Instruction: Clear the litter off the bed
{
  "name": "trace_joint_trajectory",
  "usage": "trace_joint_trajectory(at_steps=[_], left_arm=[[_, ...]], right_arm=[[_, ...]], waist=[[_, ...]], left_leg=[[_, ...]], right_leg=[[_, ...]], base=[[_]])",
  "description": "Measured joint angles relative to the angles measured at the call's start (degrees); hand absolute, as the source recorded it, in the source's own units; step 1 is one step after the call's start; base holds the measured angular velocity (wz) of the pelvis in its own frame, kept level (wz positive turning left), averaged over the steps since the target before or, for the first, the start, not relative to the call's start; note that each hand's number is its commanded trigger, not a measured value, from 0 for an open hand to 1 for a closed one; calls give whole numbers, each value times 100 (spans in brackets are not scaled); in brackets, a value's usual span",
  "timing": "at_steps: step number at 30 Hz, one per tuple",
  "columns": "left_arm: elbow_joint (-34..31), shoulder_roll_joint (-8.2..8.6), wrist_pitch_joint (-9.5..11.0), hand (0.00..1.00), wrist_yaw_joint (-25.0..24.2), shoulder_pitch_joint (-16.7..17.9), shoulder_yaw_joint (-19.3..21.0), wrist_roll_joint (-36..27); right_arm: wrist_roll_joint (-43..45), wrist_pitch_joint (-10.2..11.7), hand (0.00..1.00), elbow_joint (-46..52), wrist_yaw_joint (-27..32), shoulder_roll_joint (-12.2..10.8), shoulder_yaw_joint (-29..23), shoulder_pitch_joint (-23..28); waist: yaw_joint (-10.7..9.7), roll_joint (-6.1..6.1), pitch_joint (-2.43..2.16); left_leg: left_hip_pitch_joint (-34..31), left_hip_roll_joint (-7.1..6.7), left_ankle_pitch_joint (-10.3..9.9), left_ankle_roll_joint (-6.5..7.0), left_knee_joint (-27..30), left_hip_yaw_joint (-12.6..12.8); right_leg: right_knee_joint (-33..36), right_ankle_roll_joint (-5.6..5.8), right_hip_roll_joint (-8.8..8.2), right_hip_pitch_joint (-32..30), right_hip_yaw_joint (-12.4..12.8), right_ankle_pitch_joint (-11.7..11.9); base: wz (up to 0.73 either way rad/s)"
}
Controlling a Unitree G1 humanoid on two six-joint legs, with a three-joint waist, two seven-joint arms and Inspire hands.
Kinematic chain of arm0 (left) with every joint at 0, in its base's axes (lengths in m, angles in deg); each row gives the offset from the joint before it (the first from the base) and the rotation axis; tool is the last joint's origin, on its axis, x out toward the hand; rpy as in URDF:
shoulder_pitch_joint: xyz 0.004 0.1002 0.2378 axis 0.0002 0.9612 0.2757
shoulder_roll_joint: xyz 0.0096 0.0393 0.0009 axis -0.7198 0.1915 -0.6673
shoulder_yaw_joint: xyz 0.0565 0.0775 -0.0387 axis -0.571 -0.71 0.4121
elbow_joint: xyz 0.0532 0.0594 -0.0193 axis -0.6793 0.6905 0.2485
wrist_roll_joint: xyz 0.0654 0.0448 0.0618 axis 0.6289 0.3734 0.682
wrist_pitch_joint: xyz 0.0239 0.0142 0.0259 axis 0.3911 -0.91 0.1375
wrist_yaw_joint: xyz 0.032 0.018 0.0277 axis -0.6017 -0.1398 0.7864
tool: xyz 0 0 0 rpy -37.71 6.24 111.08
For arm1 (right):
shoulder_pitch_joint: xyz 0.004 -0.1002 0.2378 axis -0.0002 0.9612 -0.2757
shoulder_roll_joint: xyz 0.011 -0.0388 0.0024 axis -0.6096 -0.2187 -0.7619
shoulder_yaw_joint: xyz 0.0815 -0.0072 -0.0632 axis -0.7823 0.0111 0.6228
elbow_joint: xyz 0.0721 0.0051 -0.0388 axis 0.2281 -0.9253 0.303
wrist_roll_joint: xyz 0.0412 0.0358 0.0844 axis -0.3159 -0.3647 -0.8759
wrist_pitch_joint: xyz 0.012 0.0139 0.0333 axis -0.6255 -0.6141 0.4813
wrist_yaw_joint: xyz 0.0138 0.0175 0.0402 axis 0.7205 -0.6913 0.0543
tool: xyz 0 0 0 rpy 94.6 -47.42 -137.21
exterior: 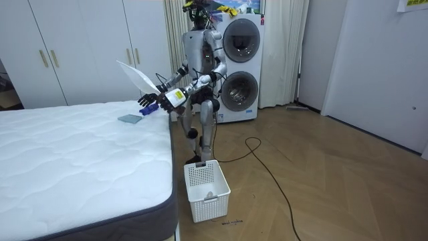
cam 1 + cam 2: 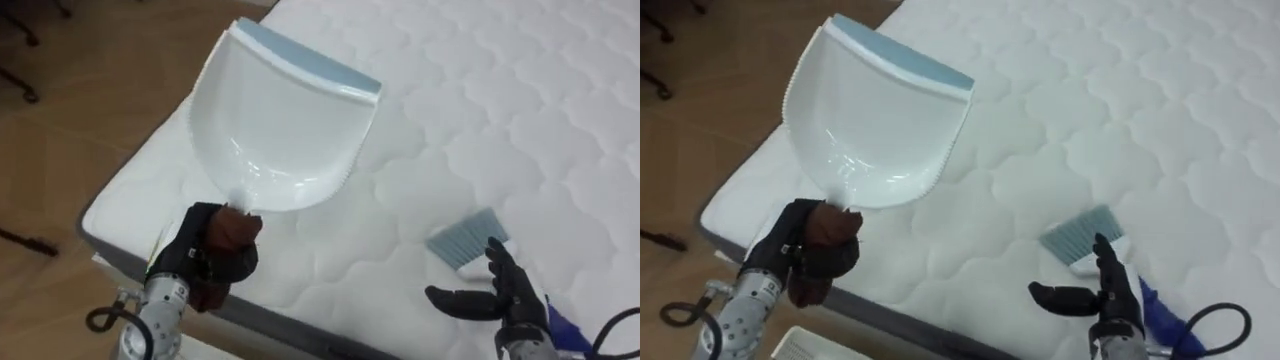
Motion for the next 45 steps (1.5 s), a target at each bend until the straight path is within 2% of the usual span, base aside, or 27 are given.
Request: trace_joint_trajectory(at_steps=[1, 2, 3, 4, 5, 6, 8, 12, 14, 15, 18, 27, 38, 45], left_arm=[[0, 6, 20, 52, 31, 58, 21, -4], [0, 17, 96, 15, 84, 218, 91, -45], [2, 19, 110, 0, 86, 280, 132, -129], [2, 21, 112, 0, 85, 288, 139, -134], [2, 44, 129, 0, 80, 329, 177, -157], [-6, 67, 192, 0, 77, 394, 197, -188], [-99, 73, 275, 0, 52, 539, 197, -221], [-139, 71, 413, 0, 55, 618, 219, -225], [-138, 63, 476, 0, 72, 614, 264, -227], [-137, 69, 478, 0, 75, 612, 255, -232], [-136, 83, 526, 0, 74, 614, 249, -356], [-124, 85, 531, 0, 26, 615, 264, -1057], [116, 98, 524, 0, 56, 609, 374, -1125], [627, 141, 533, 0, 415, 652, 759, -1138]], right_arm=[[21, 8, 0, 0, -34, -1, 2, 0], [95, 23, 0, 25, -73, -2, -2, 1], [175, 25, 0, 139, -64, 8, -32, 38], [201, 25, 0, 235, -65, 15, -50, 85], [276, 25, 0, 362, -115, 11, -92, 114], [372, 40, 0, 439, -198, 11, -133, 118], [438, 68, 0, 506, -282, 14, -221, 187], [488, 84, 0, 519, -295, 17, -435, 276], [487, 85, 0, 629, -298, 28, -432, 267], [490, 84, 0, 629, -295, 28, -433, 266], [490, 65, 0, 630, -245, 1, -434, 267], [751, -23, 0, 627, -244, -58, -415, 267], [1100, -97, 0, 627, -68, -71, -379, 347], [951, -90, 0, 402, 206, -68, -506, 389]], waist=[[89, 0, 2], [162, 46, -13], [158, 75, -7], [184, 84, -12], [183, 86, -29], [161, 82, -47], [104, 49, -61], [59, 50, -62], [52, 64, -44], [25, 54, -20], [24, 34, 7], [56, 79, 37], [195, 77, 18], [215, 18, 0]], left_leg=[[0, -63, 11, -26, 31, -587], [-1, -184, 6, -97, 55, -1634], [-7, -267, 3, -142, 75, -2252], [-8, -291, -6, -172, 63, -2429], [10, -341, 4, -225, -20, -2591], [48, -338, 43, -274, -144, -2596], [120, -319, 92, -322, -307, -2510], [221, -295, 116, -368, -499, -2528], [241, -293, 116, -370, -504, -2669], [284, -289, 116, -371, -505, -2668], [305, -298, 115, -371, -505, -2668], [311, -354, 24, -328, -552, -2667], [327, -312, 12, -350, -664, -2650], [529, -271, 14, -350, -690, -2657]], right_leg=[[43, -37, 54, -23, 172, -2], [37, -131, 175, -27, 405, -7], [33, -129, 273, -44, 554, -12], [35, -126, 326, -75, 630, -14], [41, -143, 437, -152, 840, 20], [34, -165, 557, -226, 1014, 104], [39, -258, 643, -302, 1171, 181], [45, -328, 781, -388, 1395, 198], [26, -369, 850, -388, 1518, 225], [26, -373, 860, -380, 1513, 222], [40, -382, 865, -392, 1545, 217], [200, -338, 829, -574, 1530, 134], [113, -354, 883, -535, 1504, 176], [-102, -355, 910, -258, 1434, 217]], base=[[-149], [-127], [-109], [-84], [-76], [-71], [-50], [-41], [-53], [-30], [-29], [-7], [-2], [-4]])
